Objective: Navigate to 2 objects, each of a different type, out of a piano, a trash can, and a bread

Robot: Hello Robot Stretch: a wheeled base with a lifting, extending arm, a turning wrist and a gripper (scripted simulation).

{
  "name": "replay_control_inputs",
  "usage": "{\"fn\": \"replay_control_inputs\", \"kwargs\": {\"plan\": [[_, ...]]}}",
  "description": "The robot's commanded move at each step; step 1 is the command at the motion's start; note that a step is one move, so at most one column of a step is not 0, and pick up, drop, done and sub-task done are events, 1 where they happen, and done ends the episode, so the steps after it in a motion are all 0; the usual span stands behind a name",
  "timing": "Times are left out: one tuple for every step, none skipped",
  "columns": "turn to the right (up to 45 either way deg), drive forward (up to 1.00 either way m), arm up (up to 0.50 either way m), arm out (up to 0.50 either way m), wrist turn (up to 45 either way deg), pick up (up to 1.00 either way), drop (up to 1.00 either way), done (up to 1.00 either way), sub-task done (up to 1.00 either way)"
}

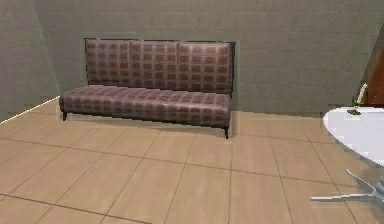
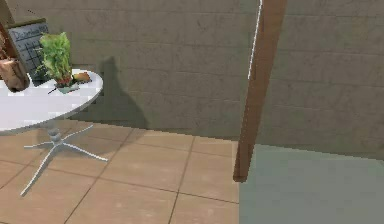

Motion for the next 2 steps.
{"fn": "replay_control_inputs", "kwargs": {"plan": [[0.0, 0.05, 0.0, 0.0, 0.0, 0.0, 0.0, 0.0, 0.0], [15.0, 0.0, 0.0, 0.0, 0.0, 0.0, 0.0, 0.0, 0.0]]}}
